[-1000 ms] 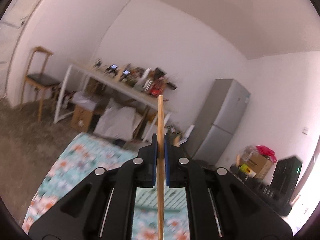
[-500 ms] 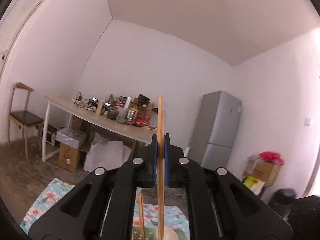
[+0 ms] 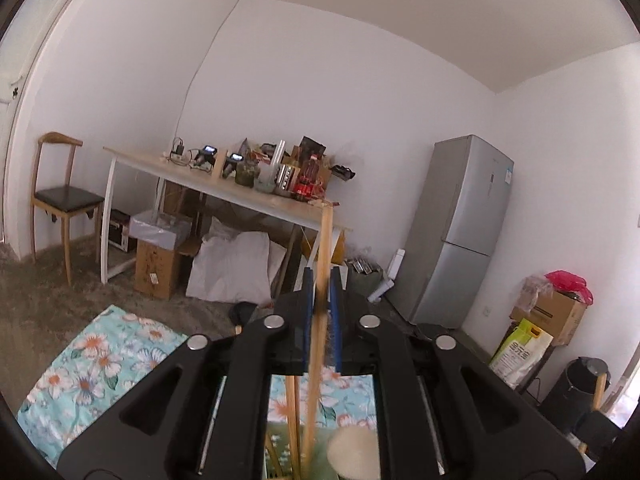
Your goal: Organize utensils
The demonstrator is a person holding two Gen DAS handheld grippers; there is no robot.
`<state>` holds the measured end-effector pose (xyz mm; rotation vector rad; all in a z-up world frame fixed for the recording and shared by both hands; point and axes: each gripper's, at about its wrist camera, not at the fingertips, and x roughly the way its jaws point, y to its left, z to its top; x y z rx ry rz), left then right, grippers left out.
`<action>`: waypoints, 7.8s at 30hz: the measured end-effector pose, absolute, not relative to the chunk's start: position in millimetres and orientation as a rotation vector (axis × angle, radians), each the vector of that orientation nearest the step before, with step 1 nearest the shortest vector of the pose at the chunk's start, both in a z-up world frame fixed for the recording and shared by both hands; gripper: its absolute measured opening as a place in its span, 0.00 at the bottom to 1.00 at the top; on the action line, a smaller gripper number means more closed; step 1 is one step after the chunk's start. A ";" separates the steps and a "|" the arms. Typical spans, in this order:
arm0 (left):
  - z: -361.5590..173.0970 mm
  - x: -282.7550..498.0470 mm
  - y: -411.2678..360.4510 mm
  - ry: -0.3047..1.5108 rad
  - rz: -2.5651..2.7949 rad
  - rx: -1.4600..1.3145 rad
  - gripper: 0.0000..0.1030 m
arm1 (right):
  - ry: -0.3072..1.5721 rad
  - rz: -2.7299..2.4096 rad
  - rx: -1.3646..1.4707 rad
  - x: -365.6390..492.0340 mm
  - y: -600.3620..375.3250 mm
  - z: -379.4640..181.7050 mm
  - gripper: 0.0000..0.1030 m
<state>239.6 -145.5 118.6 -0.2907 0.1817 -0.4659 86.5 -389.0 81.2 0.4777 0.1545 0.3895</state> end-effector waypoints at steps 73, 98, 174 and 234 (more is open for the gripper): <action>4.9 93.4 98.7 0.483 -0.211 -0.283 0.88 | 0.043 0.142 0.186 192.7 -307.2 157.4 0.34; 38.8 118.2 -47.6 0.566 -0.069 0.091 0.92 | 0.594 -0.267 0.123 81.2 -295.5 35.3 0.94; 35.1 117.7 -24.3 0.627 0.096 0.011 0.92 | 0.578 -0.338 0.033 85.8 -290.0 32.5 0.94; 37.8 116.6 -24.3 0.623 0.097 0.011 0.92 | 0.576 -0.337 0.041 85.1 -290.6 34.1 0.94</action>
